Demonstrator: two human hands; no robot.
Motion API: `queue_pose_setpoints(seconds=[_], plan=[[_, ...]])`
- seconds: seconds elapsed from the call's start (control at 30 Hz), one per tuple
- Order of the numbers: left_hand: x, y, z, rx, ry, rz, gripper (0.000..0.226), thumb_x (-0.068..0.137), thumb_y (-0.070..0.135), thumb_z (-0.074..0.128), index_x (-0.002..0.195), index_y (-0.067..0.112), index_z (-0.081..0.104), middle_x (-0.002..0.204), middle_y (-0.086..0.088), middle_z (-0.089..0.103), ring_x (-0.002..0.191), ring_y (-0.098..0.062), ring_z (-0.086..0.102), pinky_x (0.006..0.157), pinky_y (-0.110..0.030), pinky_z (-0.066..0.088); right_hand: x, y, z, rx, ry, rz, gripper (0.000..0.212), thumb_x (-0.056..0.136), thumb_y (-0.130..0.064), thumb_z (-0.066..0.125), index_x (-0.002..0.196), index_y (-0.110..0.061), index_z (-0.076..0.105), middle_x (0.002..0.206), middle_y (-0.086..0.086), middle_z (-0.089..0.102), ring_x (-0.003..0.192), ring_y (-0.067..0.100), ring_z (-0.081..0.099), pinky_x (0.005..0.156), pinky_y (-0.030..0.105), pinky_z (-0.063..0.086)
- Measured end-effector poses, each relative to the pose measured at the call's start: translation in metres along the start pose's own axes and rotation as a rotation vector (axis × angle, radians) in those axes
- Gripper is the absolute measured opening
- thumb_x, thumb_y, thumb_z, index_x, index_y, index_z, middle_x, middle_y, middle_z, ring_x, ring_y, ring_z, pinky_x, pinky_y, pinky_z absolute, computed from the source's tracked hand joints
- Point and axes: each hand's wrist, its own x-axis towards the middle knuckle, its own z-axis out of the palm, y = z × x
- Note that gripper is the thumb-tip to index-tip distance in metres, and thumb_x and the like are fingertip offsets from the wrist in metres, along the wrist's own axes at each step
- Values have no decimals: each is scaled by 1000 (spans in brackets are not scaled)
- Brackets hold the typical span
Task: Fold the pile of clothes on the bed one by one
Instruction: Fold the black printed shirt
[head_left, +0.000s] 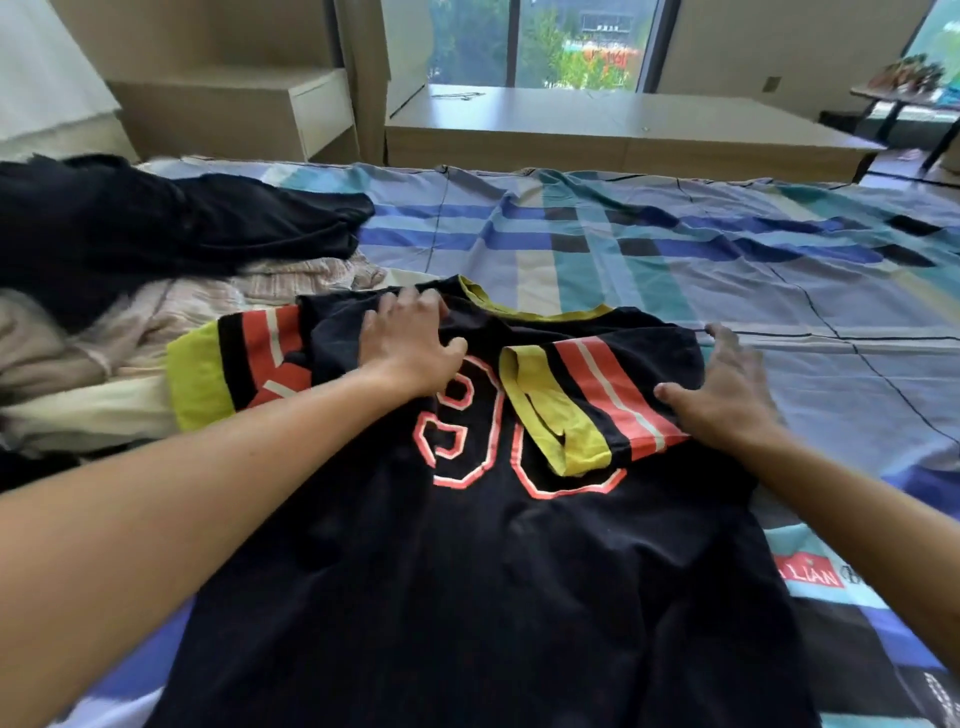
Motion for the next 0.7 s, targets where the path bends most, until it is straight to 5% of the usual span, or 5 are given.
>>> queue_pose_setpoints(seconds=[0.17, 0.3, 0.4, 0.53, 0.7], plan=[[-16, -105, -38, 45, 158, -329, 47, 85, 43, 66, 122, 16, 57, 133, -14, 51, 129, -37, 42, 105, -46, 38, -29, -74, 12, 58, -118, -201, 82, 85, -30, 75, 151, -19, 29, 140, 15, 34, 131, 34, 42, 113, 45, 35], [-24, -165, -45, -68, 49, -575, 83, 80, 54, 72, 141, 6, 41, 147, -21, 42, 138, -40, 36, 111, -47, 36, -47, -139, 37, 84, -214, -350, 74, 87, -33, 73, 149, -22, 34, 140, 9, 37, 128, 28, 48, 110, 37, 38], [-22, -189, -48, -98, -4, -626, 90, 76, 68, 68, 141, 9, 46, 146, -17, 50, 135, -36, 45, 111, -46, 38, -59, -178, 57, 54, -278, -461, 68, 86, -36, 71, 145, -23, 41, 138, 4, 41, 125, 20, 52, 106, 31, 38], [-20, -208, -49, -118, -35, -583, 59, 82, 62, 67, 126, 22, 62, 138, -13, 57, 132, -35, 46, 113, -41, 32, -72, -212, 79, -71, -342, -582, 69, 86, -38, 70, 146, -24, 40, 135, 3, 40, 124, 21, 50, 104, 33, 41], [-10, -209, -61, -468, 123, -484, 14, 94, 31, 60, 91, 18, 65, 100, -4, 67, 100, -29, 62, 84, -35, 45, -74, -228, 100, -155, -412, -571, 70, 87, -46, 68, 147, -23, 39, 139, 3, 38, 134, 24, 43, 111, 37, 38]])
